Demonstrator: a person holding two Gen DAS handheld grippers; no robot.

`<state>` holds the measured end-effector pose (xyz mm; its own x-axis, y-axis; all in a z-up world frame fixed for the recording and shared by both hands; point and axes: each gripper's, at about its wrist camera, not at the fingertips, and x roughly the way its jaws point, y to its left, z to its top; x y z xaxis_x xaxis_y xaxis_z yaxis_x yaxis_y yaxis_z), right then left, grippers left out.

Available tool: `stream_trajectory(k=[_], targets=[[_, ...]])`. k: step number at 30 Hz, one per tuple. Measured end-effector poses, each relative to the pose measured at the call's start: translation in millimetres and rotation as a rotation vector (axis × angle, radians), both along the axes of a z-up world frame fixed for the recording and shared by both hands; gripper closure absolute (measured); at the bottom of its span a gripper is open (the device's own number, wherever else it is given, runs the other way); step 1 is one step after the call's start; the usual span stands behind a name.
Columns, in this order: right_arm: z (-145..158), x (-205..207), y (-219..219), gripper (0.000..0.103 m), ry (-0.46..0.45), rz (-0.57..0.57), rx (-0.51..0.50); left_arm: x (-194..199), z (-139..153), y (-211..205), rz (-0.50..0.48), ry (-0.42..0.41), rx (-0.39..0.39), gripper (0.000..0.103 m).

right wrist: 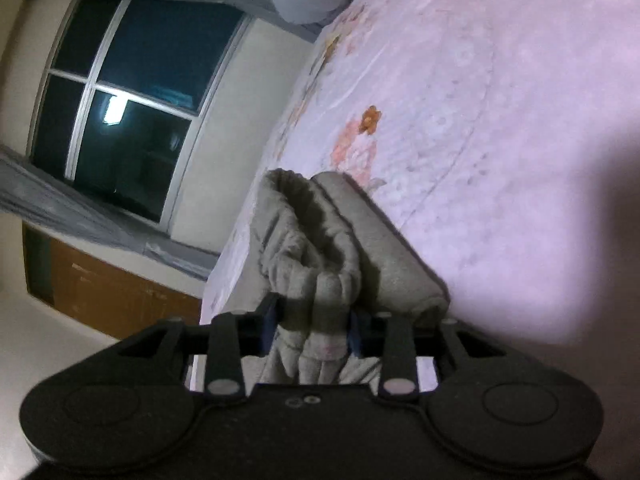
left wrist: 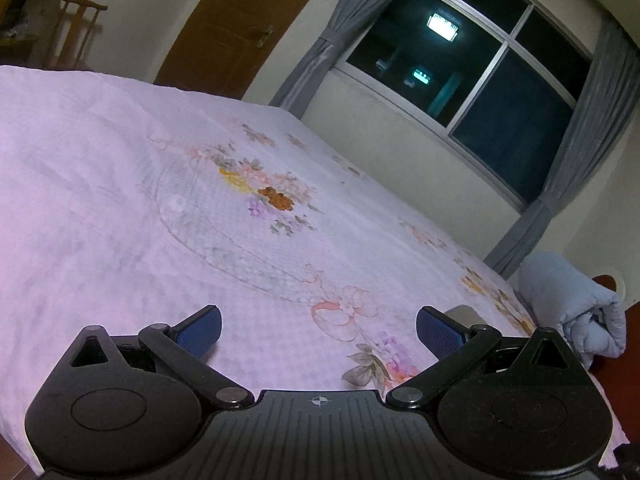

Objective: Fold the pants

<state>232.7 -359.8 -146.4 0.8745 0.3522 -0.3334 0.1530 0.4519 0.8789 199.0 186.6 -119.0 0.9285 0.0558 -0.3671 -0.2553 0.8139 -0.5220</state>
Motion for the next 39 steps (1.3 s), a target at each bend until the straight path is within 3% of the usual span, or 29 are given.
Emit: stream_trajectory(k=[1,4,6,7,8,10,11,14,16,17,19,20,26,28,31,34,37,39], targets=[[2,3,0,0.065,0.002,0.004,-0.001,-2,1,-2,-0.006,0.004,0.006,0.0],[11,8,5,0.03,-0.012,0.026,-0.005,0,1,-6,-0.016,0.002,0.021,0.0],[19,14,13,0.024,0.008,0.037,-0.05,-1,2,-7,-0.011,0.003,0.021,0.0],[21,18,17,0.024,0.027,0.04,-0.068,-2,2,-6,-0.009,0.003,0.017,0.0],[24,21,24,0.035,0.041,0.042,-0.089,-2,2,-6,-0.009,0.004,0.014,0.0],[27,27,27,0.068,0.086,0.039,-0.148,-1,2,-5,-0.006,0.01,0.013,0.0],[30,28,25,0.069,0.056,0.052,-0.132,-1,1,-5,-0.006,0.011,0.01,0.0],[47,19,19,0.07,-0.082,0.07,-0.109,-3,1,-5,-0.006,0.01,0.008,0.0],[46,15,10,0.07,-0.12,0.042,-0.092,-1,1,-6,-0.014,0.013,0.012,0.0],[38,14,5,0.07,-0.091,0.027,-0.087,-1,1,-7,-0.016,0.014,0.017,0.0],[7,22,-6,0.07,0.053,0.04,-0.022,0,1,-9,-0.024,0.018,0.027,0.0],[-3,22,-10,0.071,0.068,0.04,0.0,0,2,-10,-0.028,0.021,0.029,0.0],[2,24,-8,0.067,0.048,0.051,-0.022,0,3,-12,-0.042,0.033,0.029,0.0],[2,23,-9,0.067,0.045,0.056,-0.02,0,7,-18,-0.135,0.043,0.041,0.0],[4,21,-16,0.066,0.069,0.046,0.051,-5,17,-45,-0.285,0.069,0.158,0.0],[15,23,-10,0.066,0.038,0.069,0.008,-13,22,-78,-0.415,0.099,0.291,0.0],[19,24,-8,0.065,0.026,0.069,0.024,-10,19,-108,-0.474,0.153,0.428,0.0],[20,26,-5,0.064,0.037,0.072,0.0,0,13,-124,-0.515,0.218,0.465,0.0]])
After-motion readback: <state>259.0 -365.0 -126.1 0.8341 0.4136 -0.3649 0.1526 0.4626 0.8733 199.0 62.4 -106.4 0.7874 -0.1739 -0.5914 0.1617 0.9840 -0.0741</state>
